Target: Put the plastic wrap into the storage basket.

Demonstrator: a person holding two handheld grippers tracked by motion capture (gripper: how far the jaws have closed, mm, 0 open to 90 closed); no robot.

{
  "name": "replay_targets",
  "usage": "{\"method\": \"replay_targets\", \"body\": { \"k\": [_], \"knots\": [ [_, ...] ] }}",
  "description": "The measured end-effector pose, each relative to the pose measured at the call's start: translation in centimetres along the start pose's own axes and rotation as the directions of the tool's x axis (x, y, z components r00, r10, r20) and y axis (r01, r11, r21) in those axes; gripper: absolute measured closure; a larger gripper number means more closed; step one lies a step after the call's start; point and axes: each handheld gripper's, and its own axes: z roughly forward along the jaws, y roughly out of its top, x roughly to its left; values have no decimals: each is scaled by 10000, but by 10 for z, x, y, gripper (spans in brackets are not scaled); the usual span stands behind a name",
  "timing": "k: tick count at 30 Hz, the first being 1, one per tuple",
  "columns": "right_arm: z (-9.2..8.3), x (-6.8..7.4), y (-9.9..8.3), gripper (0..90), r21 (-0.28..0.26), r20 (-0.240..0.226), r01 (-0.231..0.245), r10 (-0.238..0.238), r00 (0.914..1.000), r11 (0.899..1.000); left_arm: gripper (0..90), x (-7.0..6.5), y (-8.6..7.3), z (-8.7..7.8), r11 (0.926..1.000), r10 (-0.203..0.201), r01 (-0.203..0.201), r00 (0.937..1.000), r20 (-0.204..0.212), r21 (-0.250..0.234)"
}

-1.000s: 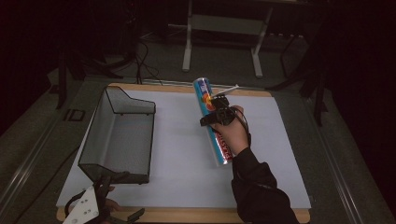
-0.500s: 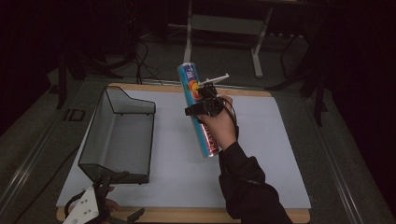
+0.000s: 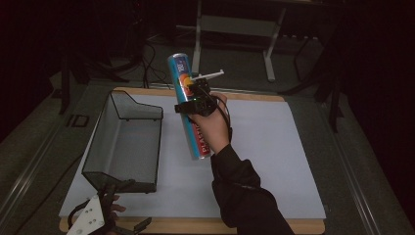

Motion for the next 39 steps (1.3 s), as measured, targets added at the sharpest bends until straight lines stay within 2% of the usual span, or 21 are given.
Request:
{"method": "replay_targets", "body": {
  "k": [4, 8, 12, 14, 17, 21, 27, 33, 39],
  "knots": [
    [4, 14, 4, 316, -245, -272, 55, -62, 9996, 9997, 6, -1, 0, 1, 10000, 34, -34, 10000, 0, 64],
    [8, 27, 6, 316, -483, -324, 48, -64, 9995, 9988, 6, -2, -1, 1, 9997, 146, -146, 9999, 1, 205],
    [14, 37, 8, 316, -653, -508, -247, 214, 9985, 9976, 6, -3, -1, 2, 9995, 177, -177, 9998, -7, 278],
    [19, 45, 8, 316, -700, -501, -90, 55, 9987, 9975, 6, -3, -1, 2, 9996, 144, -144, 9999, 9, 239],
    [25, 57, 8, 316, -783, -717, -152, 96, 9974, 9968, 6, -3, -1, 1, 9996, 140, -141, 9999, 18, 229],
    [35, 74, 8, 316, -964, -757, -107, 34, 9971, 9953, 6, -3, 0, 1, 9996, 171, -171, 9999, -7, 247],
    [49, 94, 8, 316, -895, -967, 6, -93, 9953, 9960, 6, -3, 0, -1, 9998, 108, -108, 9999, -4, 167],
    [66, 108, 2, 316, -922, -1185, -244, 134, 9929, 9954, 6, -2, -1, -2, 9999, 47, -46, 10000, -71, 157],
    [88, 116, -12, 316, -810, -968, -387, 308, 9948, 9960, 6, -1, 0, -3, 9999, 42, -39, 9998, -210, 133]
  ]
}}
